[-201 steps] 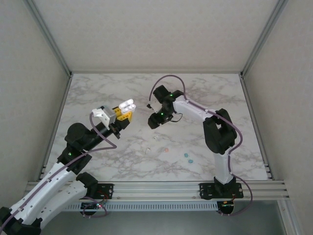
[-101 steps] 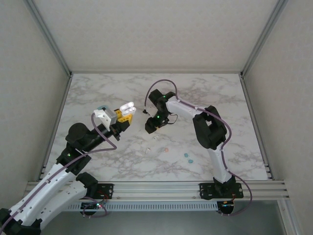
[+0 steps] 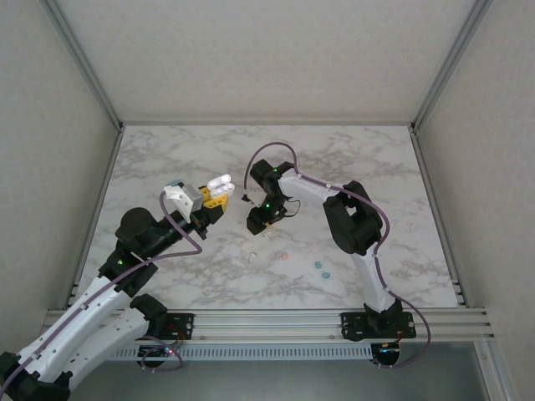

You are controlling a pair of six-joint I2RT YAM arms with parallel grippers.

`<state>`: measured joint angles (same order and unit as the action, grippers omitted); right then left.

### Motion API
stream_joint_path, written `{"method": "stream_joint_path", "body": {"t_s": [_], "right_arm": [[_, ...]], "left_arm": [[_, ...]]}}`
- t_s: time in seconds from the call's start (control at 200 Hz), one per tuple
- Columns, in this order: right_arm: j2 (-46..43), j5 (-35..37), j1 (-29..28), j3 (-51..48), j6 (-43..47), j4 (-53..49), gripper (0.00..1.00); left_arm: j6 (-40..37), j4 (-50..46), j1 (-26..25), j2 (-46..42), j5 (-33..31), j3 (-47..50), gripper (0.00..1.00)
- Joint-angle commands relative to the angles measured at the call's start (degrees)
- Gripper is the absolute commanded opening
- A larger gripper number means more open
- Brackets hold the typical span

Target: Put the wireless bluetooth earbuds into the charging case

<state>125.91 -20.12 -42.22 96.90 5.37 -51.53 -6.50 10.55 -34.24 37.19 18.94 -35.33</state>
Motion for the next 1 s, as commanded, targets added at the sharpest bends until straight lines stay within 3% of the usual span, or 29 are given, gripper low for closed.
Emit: {"method": "stream_joint_path", "body": {"t_s": [0.0,0.716,0.991], "right_arm": [[0.3,1.7,-0.3,-1.7,0.6,-2.6,0.58],[-5.7,1.3,-3.0,-7.1,-1.4,-3.4,0.57],[-6.9,4.9,-3.7,-6.8,-3.5,-3.5,0.54]], "left_arm": [[-0.7,0.7,0.4,-0.2,0.2,-0.8,0.14],[-1.0,0.7,0.4,0.4,0.0,-0.4,0.14],[-1.0,0.5,0.4,-0.1,-0.3,-0.3,0.14]]}}
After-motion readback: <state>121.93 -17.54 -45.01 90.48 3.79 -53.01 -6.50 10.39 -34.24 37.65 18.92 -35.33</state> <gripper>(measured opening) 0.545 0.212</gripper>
